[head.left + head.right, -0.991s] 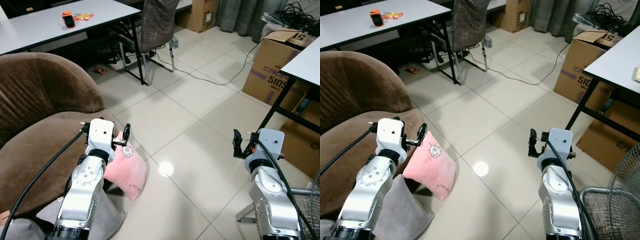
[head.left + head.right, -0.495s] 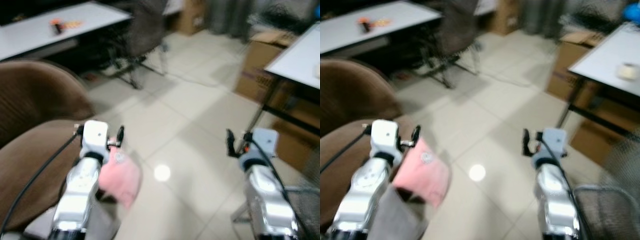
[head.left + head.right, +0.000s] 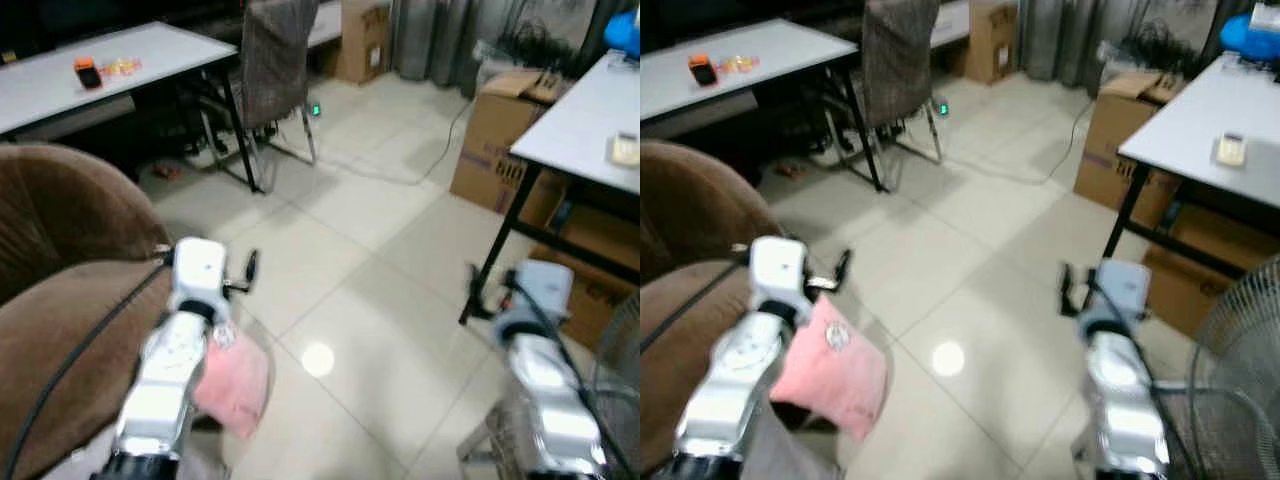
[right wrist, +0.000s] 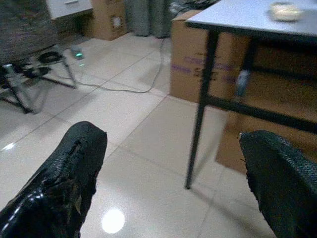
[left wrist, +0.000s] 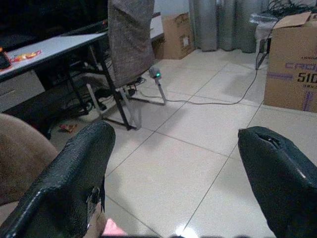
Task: Move the pillow to the sofa from floor
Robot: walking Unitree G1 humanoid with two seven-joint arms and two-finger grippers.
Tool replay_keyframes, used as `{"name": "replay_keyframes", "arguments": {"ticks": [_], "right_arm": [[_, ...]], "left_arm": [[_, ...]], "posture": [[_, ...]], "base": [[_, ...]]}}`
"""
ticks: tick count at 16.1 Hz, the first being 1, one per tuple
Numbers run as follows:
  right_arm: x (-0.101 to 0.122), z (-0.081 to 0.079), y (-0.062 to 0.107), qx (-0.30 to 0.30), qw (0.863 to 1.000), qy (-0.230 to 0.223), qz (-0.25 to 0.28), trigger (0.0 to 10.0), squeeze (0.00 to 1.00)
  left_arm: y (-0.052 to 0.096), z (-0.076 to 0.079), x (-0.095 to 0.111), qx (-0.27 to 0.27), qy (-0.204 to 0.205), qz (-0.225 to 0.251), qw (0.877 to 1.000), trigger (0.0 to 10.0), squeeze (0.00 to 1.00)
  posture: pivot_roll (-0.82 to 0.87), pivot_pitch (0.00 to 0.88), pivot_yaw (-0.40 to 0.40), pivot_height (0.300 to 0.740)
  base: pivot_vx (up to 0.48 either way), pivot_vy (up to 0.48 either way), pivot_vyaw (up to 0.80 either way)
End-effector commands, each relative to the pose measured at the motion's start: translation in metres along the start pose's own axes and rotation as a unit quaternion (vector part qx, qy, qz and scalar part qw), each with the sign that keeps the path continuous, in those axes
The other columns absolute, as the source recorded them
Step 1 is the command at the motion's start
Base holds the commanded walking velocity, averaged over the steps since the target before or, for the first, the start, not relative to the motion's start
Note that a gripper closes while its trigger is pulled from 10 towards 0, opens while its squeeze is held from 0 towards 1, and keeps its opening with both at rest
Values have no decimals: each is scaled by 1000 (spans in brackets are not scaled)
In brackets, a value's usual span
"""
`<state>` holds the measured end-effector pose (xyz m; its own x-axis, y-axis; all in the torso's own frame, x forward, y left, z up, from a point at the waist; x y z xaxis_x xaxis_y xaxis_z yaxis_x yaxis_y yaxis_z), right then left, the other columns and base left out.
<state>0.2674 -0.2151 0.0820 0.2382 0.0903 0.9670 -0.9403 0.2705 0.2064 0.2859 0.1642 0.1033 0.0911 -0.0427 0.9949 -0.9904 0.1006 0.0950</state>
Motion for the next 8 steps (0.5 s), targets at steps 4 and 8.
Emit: {"name": "replay_keyframes", "arguments": {"ticks": [4, 8], "right_arm": [[11, -13, -2, 15, 1000, 10, 21, 10000, 0], [8, -18, -6, 18, 999, 34, 14, 10000, 0]], "left_arm": [[0, -11, 2, 19, -4, 4, 1000, 10000, 0], [-1, -13, 1, 24, -4, 4, 1000, 10000, 0]], "posture": [[-46, 0, 65, 740], [-39, 0, 52, 740]], "base": [[326, 0, 0], [329, 0, 0]]}}
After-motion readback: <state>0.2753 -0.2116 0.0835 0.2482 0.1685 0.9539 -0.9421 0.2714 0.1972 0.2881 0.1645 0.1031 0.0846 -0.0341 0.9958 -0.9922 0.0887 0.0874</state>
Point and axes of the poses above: a point about 5 cm out from each wrist's last joint towards the gripper, its own y axis pointing back from the gripper into the wrist, its own x axis along the axis of the wrist's last joint, z = x × y, the point moved 1 cm from there along -y, pointing out of the wrist towards the gripper, and after that the axes turned 7 degrees about y, right-handed, at the moved point
